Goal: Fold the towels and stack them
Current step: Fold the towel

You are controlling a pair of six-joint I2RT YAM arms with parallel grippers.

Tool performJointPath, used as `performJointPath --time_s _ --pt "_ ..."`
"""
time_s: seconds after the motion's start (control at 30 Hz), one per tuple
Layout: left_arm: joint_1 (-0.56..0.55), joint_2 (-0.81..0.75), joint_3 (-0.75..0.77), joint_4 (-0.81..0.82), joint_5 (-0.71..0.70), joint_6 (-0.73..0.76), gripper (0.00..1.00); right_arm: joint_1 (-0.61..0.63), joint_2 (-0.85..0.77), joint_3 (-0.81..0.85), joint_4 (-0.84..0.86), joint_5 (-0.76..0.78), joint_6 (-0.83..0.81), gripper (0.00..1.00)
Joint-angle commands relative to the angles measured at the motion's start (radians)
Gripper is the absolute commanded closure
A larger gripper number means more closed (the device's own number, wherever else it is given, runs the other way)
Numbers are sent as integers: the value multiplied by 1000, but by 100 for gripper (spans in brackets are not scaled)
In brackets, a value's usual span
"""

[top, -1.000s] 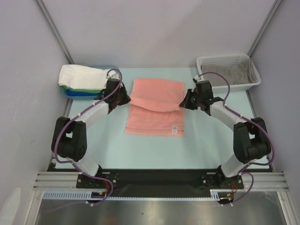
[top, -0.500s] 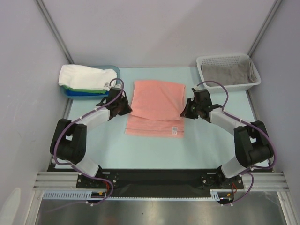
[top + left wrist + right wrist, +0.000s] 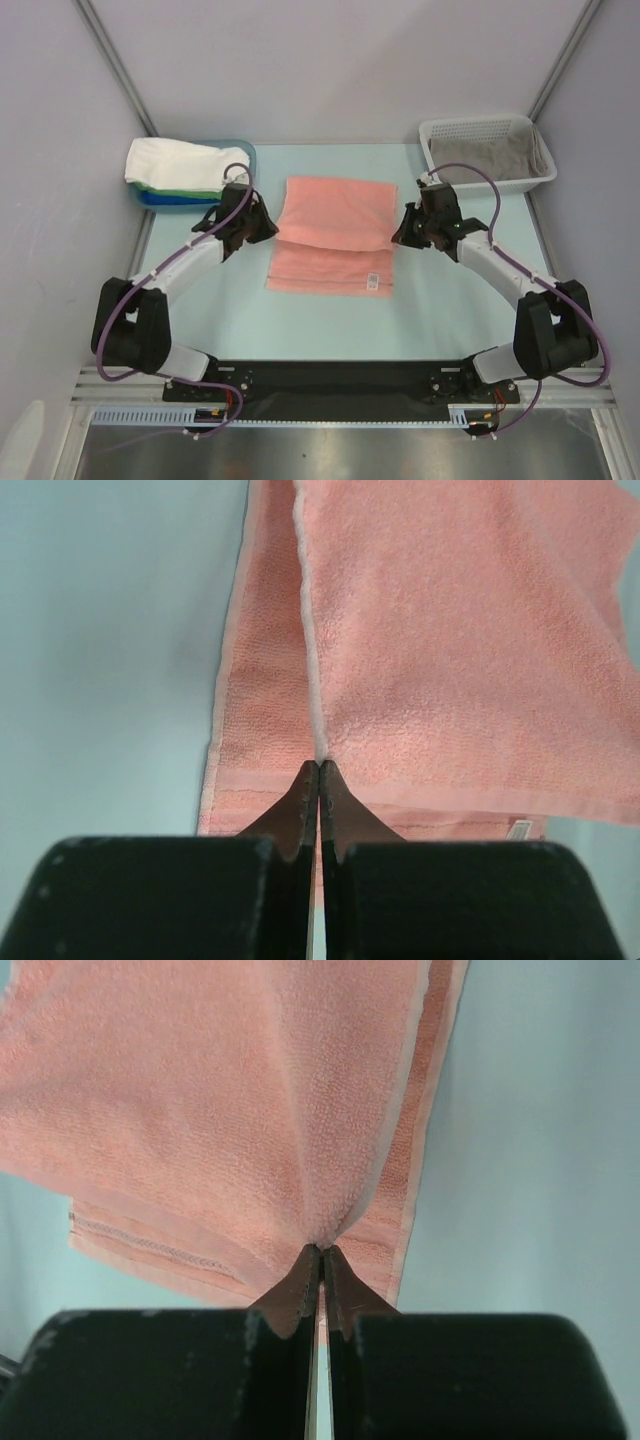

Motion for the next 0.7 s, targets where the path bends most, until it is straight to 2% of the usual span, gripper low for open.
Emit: performJointPath --time_s 0.0,0.27,0.67 --pt "-6 -79 11 -23 -5 -10 100 6 -57 51 -59 34 -27 100" --pt "-5 -152 40 -79 -10 5 100 9 -106 69 -102 40 -36 100" --pt "-5 -199 -37 -68 -7 -3 100 69 -137 46 -117 66 -25 100"
